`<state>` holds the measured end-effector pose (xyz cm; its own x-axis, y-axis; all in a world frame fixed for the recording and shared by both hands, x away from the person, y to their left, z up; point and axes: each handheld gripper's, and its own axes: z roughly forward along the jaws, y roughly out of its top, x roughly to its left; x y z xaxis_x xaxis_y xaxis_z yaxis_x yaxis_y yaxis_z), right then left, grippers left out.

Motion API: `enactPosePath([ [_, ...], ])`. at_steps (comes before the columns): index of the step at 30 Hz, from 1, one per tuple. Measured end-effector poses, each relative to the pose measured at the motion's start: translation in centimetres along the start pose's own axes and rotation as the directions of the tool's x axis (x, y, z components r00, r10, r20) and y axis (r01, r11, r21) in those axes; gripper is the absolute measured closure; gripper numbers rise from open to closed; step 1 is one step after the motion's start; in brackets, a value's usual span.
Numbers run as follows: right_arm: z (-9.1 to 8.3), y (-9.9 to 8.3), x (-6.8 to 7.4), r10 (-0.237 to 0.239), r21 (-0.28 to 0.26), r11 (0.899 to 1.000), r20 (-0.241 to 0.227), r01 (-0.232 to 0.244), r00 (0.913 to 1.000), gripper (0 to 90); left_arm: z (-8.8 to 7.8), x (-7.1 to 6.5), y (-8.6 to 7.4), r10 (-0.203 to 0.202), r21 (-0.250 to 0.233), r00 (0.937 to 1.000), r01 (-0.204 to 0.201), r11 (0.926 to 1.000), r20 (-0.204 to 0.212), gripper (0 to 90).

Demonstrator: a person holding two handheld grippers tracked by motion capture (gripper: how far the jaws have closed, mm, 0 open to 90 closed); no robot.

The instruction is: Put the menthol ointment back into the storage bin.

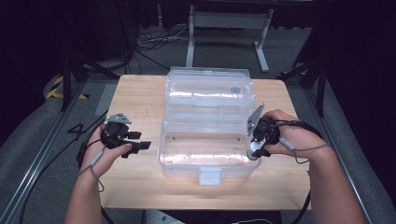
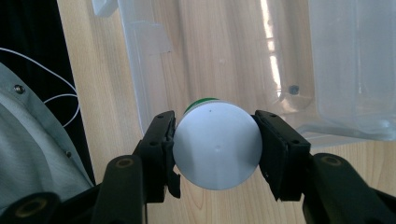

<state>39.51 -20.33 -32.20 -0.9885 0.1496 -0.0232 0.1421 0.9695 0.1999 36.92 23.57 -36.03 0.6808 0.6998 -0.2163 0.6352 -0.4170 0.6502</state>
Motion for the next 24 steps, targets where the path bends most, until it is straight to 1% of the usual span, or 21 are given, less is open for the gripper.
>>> enactPosePath([
  [3,0.4,0.1,-0.1,-0.01,0.003,1.0,-0.002,0.01,1.0,50.5,0.0,0.0,0.0,-0.002,-0.001,1.0,0.002,1.0,-0.001,40.7],
  [4,0.5,0.1,-0.1,0.001,0.01,1.0,-0.009,-0.001,1.0,50.5,0.0,0.0,0.0,-0.002,-0.001,1.0,0.002,1.0,0.0,40.8],
  [6,0.8,0.1,-0.2,-0.006,0.009,1.0,-0.007,0.006,1.0,50.5,0.0,0.0,0.0,0.0,0.001,1.0,0.0,1.0,0.0,40.7],
  [7,0.9,0.1,-0.1,0.0,0.017,1.0,-0.01,0.0,1.0,50.5,0.0,0.0,0.0,-0.002,0.002,1.0,0.002,1.0,0.002,40.7],
  [11,1.4,0.2,-0.2,0.001,0.021,1.0,-0.019,-0.001,0.9998,50.5,0.0,0.0,0.0,0.0,0.001,1.0,0.0,1.0,0.002,40.8],
  [14,1.8,0.2,-0.3,-0.01,0.025,1.0,-0.019,0.01,0.9998,50.5,0.0,0.0,0.0,-0.003,0.003,1.0,0.003,1.0,0.003,40.7],
  [17,2.0,0.2,-0.3,0.003,0.031,1.0,-0.023,-0.002,0.9997,50.5,0.0,0.0,0.0,-0.002,0.004,1.0,0.002,1.0,0.003,40.7],
  [24,2.7,0.3,-0.4,-0.002,0.041,0.999,-0.033,0.003,0.9995,50.5,0.1,0.0,0.0,-0.003,0.003,1.0,0.003,1.0,0.005,40.7],
])
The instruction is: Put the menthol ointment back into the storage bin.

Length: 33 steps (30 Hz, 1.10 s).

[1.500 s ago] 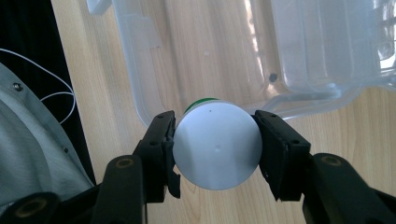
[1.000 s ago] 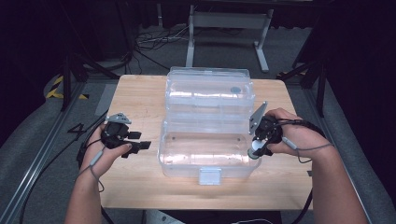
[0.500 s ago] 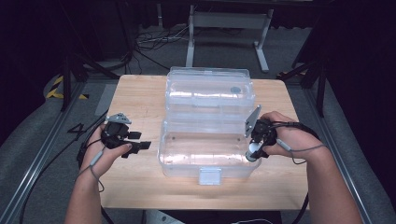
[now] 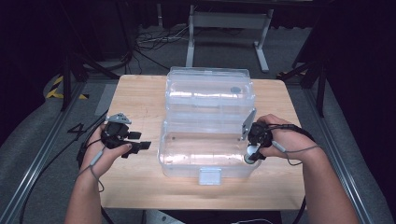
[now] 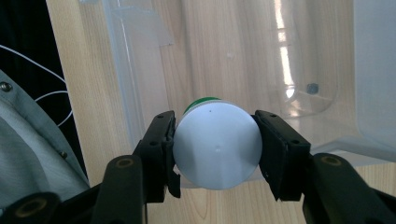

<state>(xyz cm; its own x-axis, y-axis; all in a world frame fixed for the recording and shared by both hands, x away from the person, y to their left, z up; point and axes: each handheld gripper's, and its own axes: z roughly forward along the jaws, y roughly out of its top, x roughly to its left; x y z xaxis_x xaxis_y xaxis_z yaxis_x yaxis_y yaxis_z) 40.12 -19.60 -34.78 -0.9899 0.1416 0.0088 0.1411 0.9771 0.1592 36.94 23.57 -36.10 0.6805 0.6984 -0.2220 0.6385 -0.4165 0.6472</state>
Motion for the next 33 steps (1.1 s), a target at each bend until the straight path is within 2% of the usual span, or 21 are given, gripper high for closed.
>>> enactPosePath([
  [33,3.6,0.6,-0.6,0.003,0.043,0.999,-0.043,-0.001,0.9991,50.5,0.0,0.1,-0.1,0.0,0.003,1.0,0.0,1.0,0.0,40.6],
])
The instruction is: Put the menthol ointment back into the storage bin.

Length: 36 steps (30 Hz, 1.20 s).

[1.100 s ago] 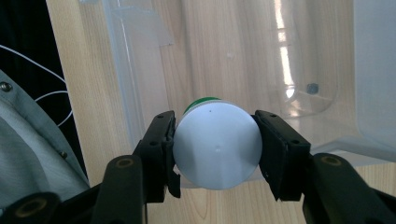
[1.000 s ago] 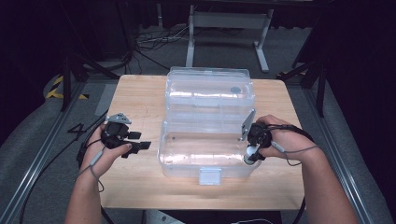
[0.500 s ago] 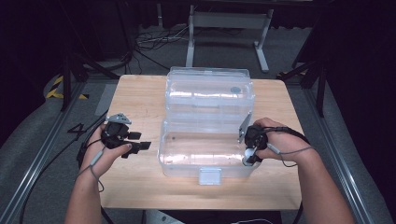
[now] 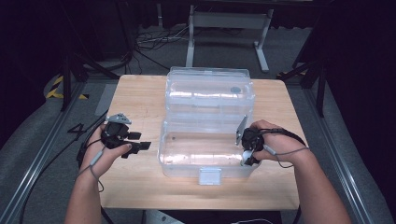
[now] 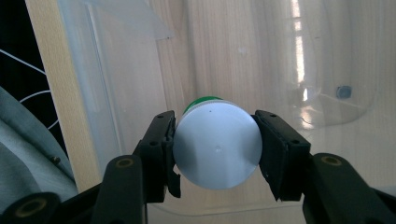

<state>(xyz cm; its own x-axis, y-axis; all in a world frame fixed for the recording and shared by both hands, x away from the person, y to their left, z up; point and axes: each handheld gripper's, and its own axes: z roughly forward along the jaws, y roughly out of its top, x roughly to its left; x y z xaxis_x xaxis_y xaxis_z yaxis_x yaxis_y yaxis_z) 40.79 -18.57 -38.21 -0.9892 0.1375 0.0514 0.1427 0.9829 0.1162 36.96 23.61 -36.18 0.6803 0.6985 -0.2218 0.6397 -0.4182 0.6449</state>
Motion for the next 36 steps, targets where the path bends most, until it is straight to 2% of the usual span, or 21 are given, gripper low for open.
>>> enactPosePath([
  [17,1.3,0.1,-0.3,0.009,0.02,1.0,-0.011,-0.008,0.9999,50.5,0.0,0.0,0.0,0.005,0.005,1.0,-0.005,1.0,0.002,40.6],
  [33,1.8,0.3,-0.2,0.017,0.041,0.999,-0.008,-0.017,0.9998,50.4,0.1,0.1,0.0,0.006,0.01,1.0,-0.006,0.9999,0.001,40.5],
  [36,2.0,0.4,-0.3,0.004,0.045,0.999,-0.009,-0.003,1.0,50.4,0.1,0.1,0.0,0.004,0.01,1.0,-0.004,0.9999,0.0,40.5],
])
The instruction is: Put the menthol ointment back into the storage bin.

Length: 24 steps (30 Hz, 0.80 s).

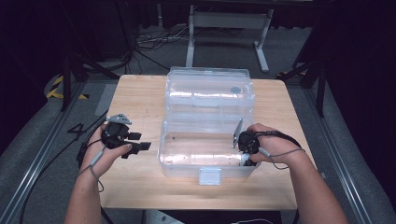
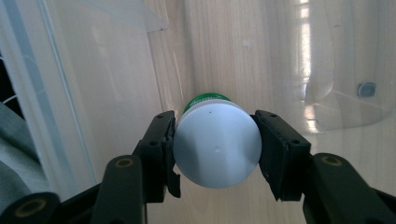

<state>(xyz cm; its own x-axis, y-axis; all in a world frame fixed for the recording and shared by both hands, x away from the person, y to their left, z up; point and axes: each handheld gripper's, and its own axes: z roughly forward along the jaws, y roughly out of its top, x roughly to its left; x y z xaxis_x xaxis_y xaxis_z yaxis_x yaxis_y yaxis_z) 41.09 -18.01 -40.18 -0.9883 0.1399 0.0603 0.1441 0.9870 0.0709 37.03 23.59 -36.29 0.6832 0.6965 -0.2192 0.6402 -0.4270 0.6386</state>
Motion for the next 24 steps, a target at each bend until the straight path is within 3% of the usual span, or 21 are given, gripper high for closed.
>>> enactPosePath([
  [24,-0.09,-0.24,0.07,0.021,0.006,1.0,-0.011,-0.021,0.9997,48.6,0.16,-0.01,0.0,0.0,0.011,1.0,0.0,0.9999,0.007,40.3],
])
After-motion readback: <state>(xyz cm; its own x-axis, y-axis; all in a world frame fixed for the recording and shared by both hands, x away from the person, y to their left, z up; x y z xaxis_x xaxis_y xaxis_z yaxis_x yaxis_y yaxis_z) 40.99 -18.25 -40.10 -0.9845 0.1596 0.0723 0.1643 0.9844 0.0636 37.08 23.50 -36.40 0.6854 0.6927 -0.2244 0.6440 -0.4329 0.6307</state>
